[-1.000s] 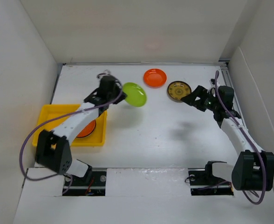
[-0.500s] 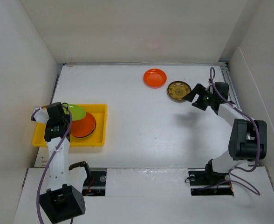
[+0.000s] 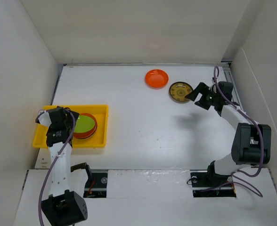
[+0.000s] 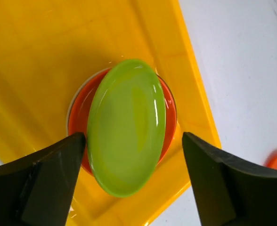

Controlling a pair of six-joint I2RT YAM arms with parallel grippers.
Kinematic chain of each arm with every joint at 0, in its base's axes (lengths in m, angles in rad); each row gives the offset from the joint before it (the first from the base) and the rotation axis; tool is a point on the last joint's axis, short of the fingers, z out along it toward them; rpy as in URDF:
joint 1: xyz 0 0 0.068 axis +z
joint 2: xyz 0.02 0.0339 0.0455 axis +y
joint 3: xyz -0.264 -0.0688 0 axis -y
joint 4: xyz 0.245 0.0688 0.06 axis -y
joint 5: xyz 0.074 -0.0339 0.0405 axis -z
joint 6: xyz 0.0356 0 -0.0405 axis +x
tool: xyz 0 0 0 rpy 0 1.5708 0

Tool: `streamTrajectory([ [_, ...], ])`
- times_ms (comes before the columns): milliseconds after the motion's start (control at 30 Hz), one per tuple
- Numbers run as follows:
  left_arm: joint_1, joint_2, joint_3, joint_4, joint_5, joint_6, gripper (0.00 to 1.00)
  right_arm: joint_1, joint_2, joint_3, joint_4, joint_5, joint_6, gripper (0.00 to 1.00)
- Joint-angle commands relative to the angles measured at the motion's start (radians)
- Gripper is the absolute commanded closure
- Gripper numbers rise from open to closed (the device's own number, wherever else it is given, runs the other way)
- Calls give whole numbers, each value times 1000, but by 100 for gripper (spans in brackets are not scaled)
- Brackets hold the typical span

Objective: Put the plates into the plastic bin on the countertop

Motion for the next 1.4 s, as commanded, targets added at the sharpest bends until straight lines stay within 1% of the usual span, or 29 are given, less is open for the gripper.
streamTrajectory([
  [0,5,-81,9,5,78,29,8,-8,8,26,58,28,-4,3],
  [33,5,-95,9,5,117,38,0,-21,29,26,58,37,7,0],
  [100,-4,-124,30,-20,151,52,0,-30,54,36,58,63,7,0],
  [167,-4,-143,31,-33,204,81,0,-41,118,52,58,100,19,0],
  [267,-4,-170,54,-43,261,107,0,-51,226,110,24,115,19,0],
  [467,-4,-204,141,-90,260,154,0,-25,370,214,13,126,39,0],
  [533,-4,-213,141,-90,293,165,0,-25,405,239,13,126,64,4],
  [567,-4,-213,141,-77,316,177,0,-25,424,266,13,126,64,7],
  [600,-4,-204,141,-42,347,196,0,-25,451,282,13,111,80,16],
  [633,-4,-195,141,-19,432,209,0,-25,451,292,13,111,81,21],
  [667,-4,-184,141,4,477,222,0,-25,468,305,1,111,93,27],
  [700,-4,-149,130,61,523,234,0,-25,468,334,-16,120,93,32],
  [733,-24,-126,130,87,595,257,0,-25,496,354,-33,120,102,42],
  [767,-41,-71,130,88,596,257,0,-25,508,400,-77,120,102,50],
  [800,-53,-48,145,88,586,271,0,-25,522,424,-100,120,102,50],
  [867,-53,-5,156,118,612,289,0,-15,582,507,-183,120,61,61],
  [900,-53,-5,167,118,612,289,0,-15,582,507,-206,120,61,61],
  [933,-53,8,167,127,625,289,0,-15,611,556,-229,108,50,70],
  [1033,-53,18,189,143,640,279,0,-24,634,598,-266,66,36,80],
  [1067,-53,27,189,152,640,279,0,-24,646,610,-266,66,36,99],
  [1167,-53,75,201,187,701,270,0,-24,656,621,-294,68,27,100],
  [1233,-53,95,210,216,755,269,0,-24,596,575,-277,86,16,100],
  [1267,-53,116,210,229,764,269,0,-9,562,510,-230,95,16,100],
  [1300,-53,129,224,244,764,269,0,-8,489,479,-213,95,25,100],
  [1333,-53,141,224,244,798,269,0,7,449,451,-202,115,25,100],
  [1367,-53,153,254,244,798,269,0,31,407,423,-188,152,25,100],
])
